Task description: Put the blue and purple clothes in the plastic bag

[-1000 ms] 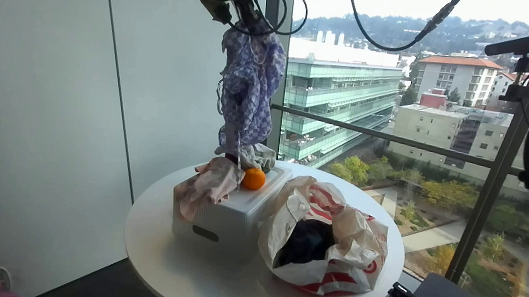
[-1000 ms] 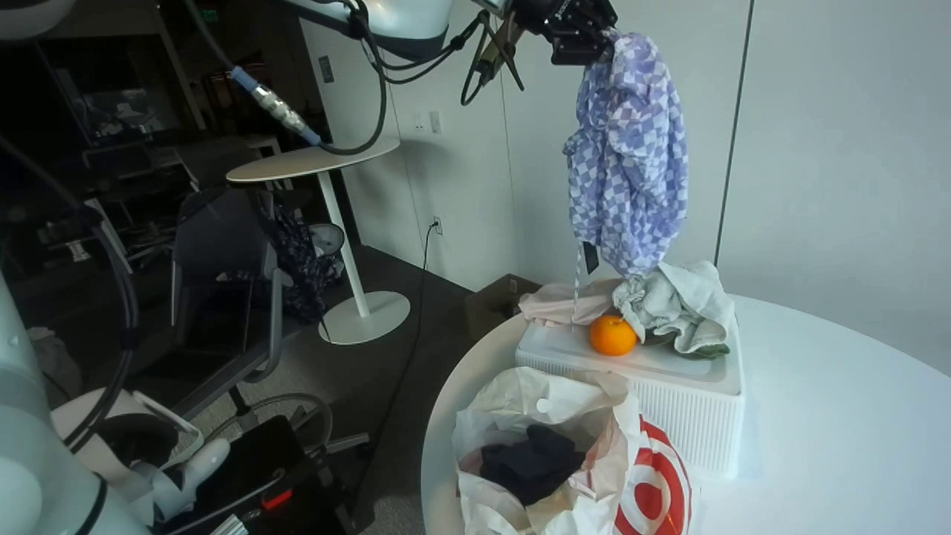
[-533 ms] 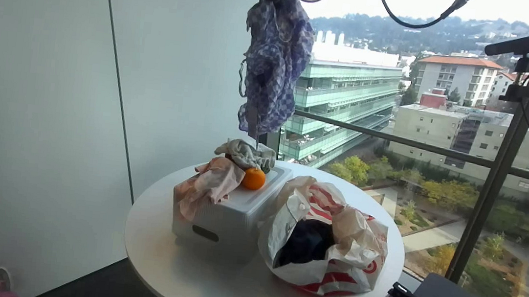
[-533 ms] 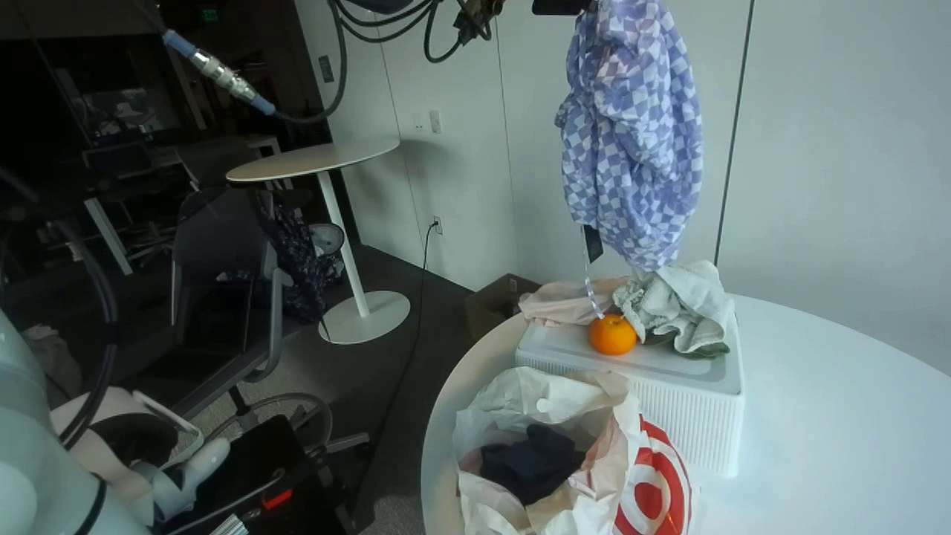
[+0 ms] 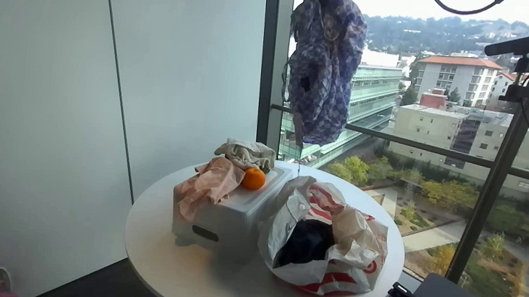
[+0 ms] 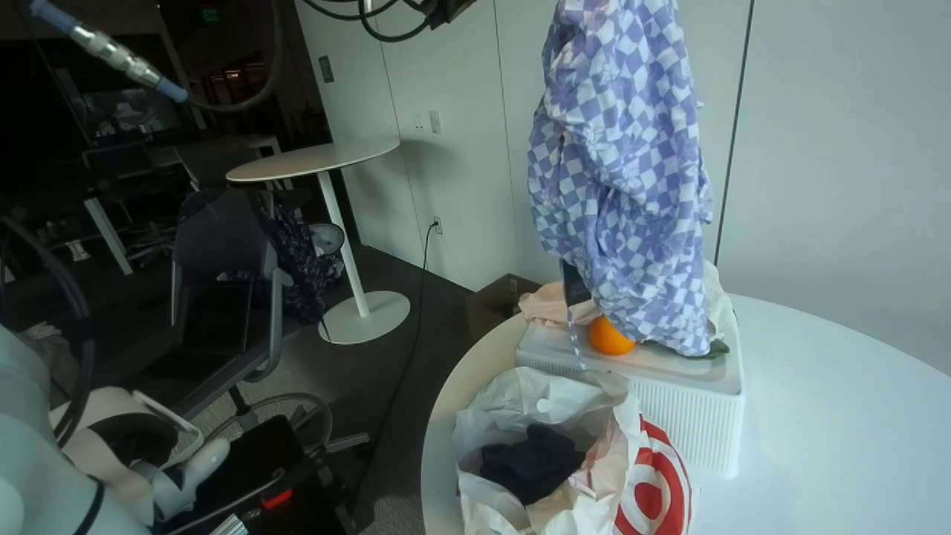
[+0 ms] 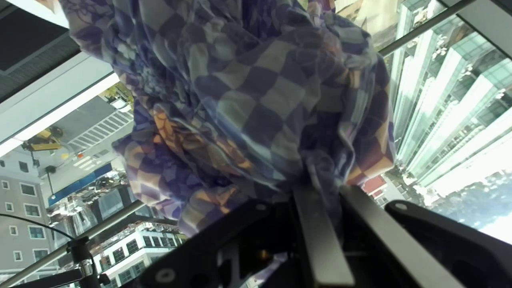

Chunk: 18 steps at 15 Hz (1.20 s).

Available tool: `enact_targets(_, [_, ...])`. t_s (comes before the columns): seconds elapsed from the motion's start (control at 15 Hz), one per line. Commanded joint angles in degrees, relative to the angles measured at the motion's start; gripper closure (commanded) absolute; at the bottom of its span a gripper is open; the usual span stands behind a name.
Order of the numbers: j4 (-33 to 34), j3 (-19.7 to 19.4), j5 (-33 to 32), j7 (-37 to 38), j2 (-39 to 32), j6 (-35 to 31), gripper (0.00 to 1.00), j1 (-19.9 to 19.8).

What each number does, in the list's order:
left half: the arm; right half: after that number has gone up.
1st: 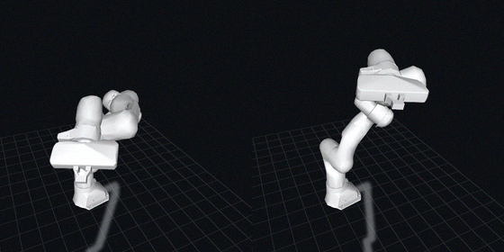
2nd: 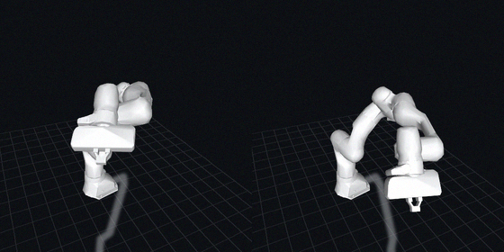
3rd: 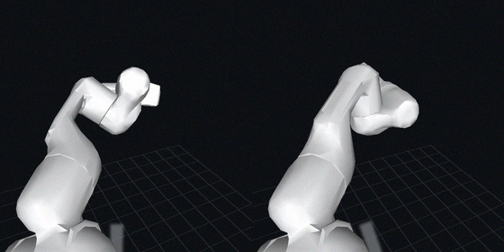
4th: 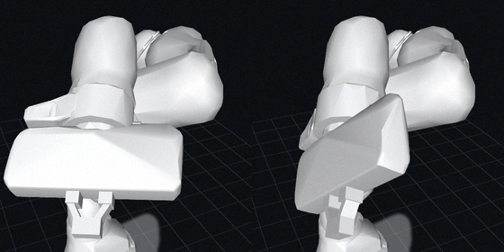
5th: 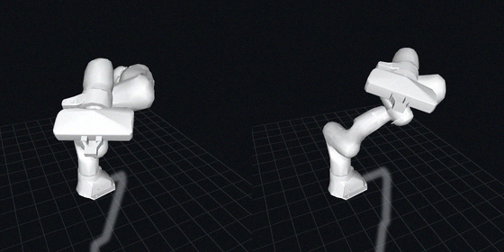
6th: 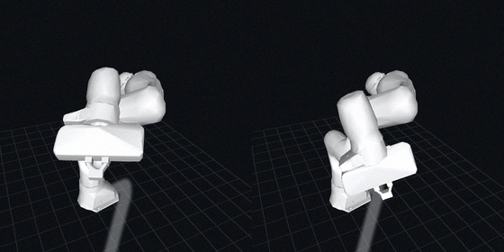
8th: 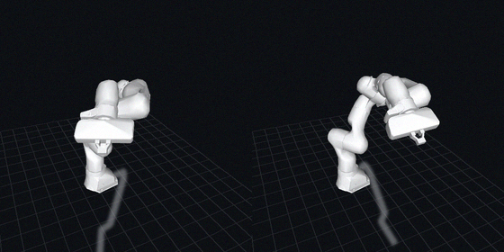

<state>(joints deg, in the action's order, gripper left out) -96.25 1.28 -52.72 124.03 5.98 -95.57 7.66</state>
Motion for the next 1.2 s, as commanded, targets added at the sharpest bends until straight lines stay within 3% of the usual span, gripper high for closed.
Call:
enact_targets(0.0, [-7.87,0.4,3.49,-3.8,5.43,-0.12,0.97,-2.66])
enact_targets(0.33, [-17.29,0.07,9.42,-9.35,9.22,-1.09,0.97,-4.74])
enact_targets(1.13, [-29.76,2.01,10.52,-14.95,20.38,-3.78,0.97,-4.3])
